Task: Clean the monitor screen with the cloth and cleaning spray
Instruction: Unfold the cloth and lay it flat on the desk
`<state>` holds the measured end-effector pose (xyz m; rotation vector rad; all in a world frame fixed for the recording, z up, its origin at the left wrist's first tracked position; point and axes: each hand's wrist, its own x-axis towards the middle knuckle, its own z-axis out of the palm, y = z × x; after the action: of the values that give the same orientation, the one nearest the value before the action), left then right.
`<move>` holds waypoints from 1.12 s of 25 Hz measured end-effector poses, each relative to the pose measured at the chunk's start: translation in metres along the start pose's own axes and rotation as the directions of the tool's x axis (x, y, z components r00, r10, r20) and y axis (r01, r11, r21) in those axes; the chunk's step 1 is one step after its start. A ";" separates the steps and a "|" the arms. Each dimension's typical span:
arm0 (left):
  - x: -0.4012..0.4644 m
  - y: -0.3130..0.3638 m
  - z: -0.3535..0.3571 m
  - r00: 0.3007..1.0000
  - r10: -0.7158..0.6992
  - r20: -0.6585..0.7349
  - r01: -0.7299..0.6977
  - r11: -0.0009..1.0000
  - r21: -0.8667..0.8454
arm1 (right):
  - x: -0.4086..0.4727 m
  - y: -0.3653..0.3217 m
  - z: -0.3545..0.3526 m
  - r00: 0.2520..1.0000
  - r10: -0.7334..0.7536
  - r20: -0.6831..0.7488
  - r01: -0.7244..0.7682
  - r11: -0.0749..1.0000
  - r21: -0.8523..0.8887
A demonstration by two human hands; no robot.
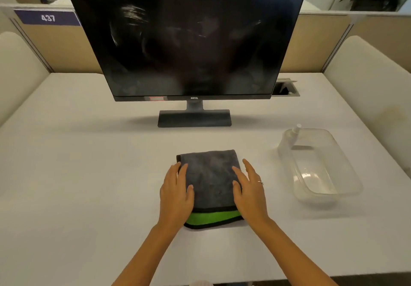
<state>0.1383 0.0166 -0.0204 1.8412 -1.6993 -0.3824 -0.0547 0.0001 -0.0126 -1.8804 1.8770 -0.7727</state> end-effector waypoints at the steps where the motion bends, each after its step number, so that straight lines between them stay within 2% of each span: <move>1: -0.002 -0.001 0.006 0.995 0.077 0.066 -0.081 0.995 0.065 | -0.004 -0.003 0.007 0.997 -0.081 0.000 0.081 0.995 -0.061; 3: -0.006 -0.003 0.019 0.963 0.142 0.227 -0.187 0.964 0.187 | -0.008 -0.008 0.024 0.983 -0.161 0.090 0.177 0.963 -0.206; 5: -0.010 -0.010 0.028 0.939 0.126 0.319 -0.217 0.939 0.269 | -0.010 -0.009 0.038 0.971 -0.125 0.205 0.191 0.918 -0.347; 9: -0.012 -0.022 0.029 0.918 0.136 0.373 -0.247 0.931 0.267 | -0.015 -0.011 0.048 0.990 -0.007 0.140 0.079 0.851 -0.519; 11: -0.012 -0.024 0.026 0.910 0.141 0.389 -0.256 0.931 0.262 | -0.016 -0.015 0.048 0.990 0.086 0.114 -0.017 0.861 -0.508; 13: -0.011 -0.027 0.019 0.887 0.173 0.428 -0.283 0.936 0.209 | -0.016 -0.015 0.048 0.981 0.123 0.151 -0.037 0.878 -0.476; 16: -0.006 -0.039 -0.002 0.795 0.317 0.517 -0.399 0.915 0.052 | -0.016 0.000 0.033 0.954 0.035 0.298 0.059 0.951 -0.302; 18: -0.004 -0.046 -0.017 0.766 0.424 0.484 -0.470 0.882 -0.029 | -0.018 0.013 0.015 0.907 -0.033 0.420 0.112 0.980 -0.165; 20: -0.005 -0.046 -0.024 0.765 0.478 0.432 -0.503 0.862 -0.063 | -0.024 0.024 -0.001 0.885 -0.065 0.460 0.123 0.988 -0.097; 21: -0.005 -0.044 -0.025 0.772 0.481 0.415 -0.501 0.863 -0.066 | -0.029 0.026 -0.006 0.898 -0.093 0.429 0.145 0.985 -0.089; 23: -0.005 -0.038 -0.026 0.794 0.462 0.396 -0.482 0.874 -0.055 | -0.036 0.028 -0.009 0.940 -0.202 0.276 0.245 0.960 -0.134; 25: -0.005 -0.030 -0.025 0.832 0.449 0.326 -0.460 0.887 -0.047 | -0.039 0.027 -0.009 0.948 -0.289 0.133 0.308 0.940 -0.146; 28: -0.012 -0.016 -0.026 0.886 0.388 0.253 -0.381 0.921 -0.079 | -0.035 0.026 -0.013 0.962 -0.274 0.014 0.274 0.961 -0.044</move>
<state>0.1649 0.0338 -0.0123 1.4307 -2.1759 -0.4960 -0.0818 0.0354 -0.0221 -2.1991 1.6611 -0.8114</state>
